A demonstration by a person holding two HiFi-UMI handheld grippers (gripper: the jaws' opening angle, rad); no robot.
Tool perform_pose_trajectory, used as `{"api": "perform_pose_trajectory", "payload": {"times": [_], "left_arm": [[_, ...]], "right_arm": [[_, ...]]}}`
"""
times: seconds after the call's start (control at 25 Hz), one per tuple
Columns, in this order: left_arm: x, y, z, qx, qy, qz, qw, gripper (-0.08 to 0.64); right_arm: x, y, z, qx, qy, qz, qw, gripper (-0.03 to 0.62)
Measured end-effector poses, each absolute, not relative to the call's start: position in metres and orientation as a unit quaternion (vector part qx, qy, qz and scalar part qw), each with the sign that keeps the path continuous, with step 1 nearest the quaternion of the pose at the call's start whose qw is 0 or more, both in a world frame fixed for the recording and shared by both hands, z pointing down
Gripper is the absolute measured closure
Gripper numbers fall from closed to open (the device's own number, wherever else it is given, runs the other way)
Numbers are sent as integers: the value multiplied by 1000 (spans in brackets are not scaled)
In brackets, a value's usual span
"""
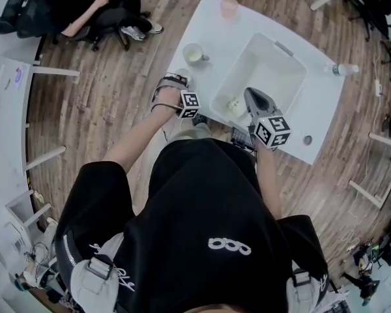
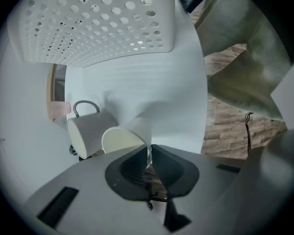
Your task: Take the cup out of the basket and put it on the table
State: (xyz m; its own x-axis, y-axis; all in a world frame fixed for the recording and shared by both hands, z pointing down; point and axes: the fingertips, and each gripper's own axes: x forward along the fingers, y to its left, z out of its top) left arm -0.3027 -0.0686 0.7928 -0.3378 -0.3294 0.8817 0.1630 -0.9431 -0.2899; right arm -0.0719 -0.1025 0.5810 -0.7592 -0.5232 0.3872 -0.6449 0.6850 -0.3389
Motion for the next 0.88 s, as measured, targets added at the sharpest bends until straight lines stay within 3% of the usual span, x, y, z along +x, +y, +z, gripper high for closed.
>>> {"api": "perform_pose_trajectory", "payload": {"times": [0.88], "left_arm": [[-298, -64, 775, -598, 160, -779, 101, 538]], "right_arm": [[-64, -94, 572, 301, -918, 225, 124, 566]]}}
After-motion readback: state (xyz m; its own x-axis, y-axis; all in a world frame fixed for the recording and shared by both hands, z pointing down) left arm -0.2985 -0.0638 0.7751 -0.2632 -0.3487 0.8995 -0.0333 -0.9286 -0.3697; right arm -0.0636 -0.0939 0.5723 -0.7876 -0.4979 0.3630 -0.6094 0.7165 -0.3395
